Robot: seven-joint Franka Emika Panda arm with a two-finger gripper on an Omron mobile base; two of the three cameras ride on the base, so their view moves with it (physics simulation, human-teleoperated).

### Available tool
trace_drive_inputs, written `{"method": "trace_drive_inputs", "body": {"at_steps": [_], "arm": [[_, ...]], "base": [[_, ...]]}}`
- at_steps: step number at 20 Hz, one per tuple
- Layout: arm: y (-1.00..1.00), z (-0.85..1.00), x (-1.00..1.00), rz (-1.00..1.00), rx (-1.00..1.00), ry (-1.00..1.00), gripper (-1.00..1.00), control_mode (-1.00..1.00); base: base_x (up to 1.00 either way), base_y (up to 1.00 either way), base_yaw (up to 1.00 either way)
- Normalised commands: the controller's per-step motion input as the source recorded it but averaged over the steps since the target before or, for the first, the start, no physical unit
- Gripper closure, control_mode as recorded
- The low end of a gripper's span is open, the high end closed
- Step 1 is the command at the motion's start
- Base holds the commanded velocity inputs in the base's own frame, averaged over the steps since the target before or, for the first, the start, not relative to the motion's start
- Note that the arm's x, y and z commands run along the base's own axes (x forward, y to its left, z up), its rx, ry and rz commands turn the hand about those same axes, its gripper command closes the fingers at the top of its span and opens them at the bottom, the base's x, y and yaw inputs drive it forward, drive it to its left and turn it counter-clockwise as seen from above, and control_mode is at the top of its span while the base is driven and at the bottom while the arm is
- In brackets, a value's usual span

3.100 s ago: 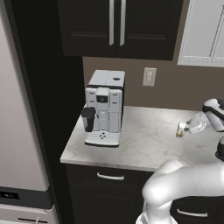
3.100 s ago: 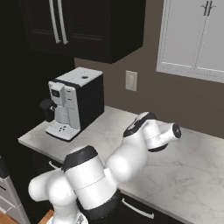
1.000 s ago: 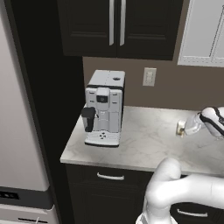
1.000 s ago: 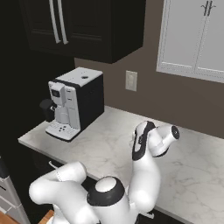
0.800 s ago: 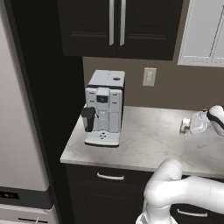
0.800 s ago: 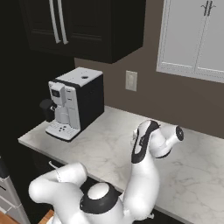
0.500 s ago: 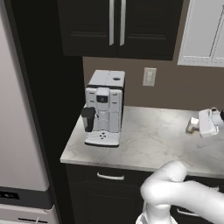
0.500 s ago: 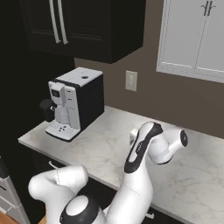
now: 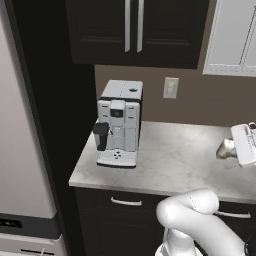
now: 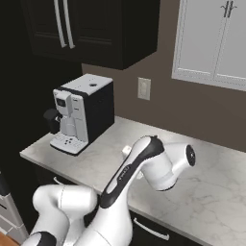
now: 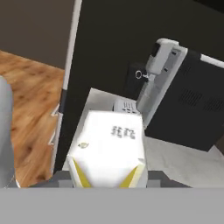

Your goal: Move the drinks to the dining counter.

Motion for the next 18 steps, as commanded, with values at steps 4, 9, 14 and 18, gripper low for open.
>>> {"method": "trace_drive_inputs", "body": {"at_steps": [4,9,14,18], "arm": [[0.62,0.18,-0.99,0.2,-0.09,-0.05,1.0,-1.0],[0.59,0.09,-1.0,0.22,-0.07,-0.08,1.0,-1.0],[0.43,0.09,-0.89,0.21,-0.01,-0.09,1.0,-1.0],[0.12,0.0,-0.29,0.15,-0.02,-0.03,1.0,-1.0]], "base": [[0.0,0.0,0.0],[0.0,0.0,0.0],[0.0,0.0,0.0],[0.0,0.0,0.0]]}}
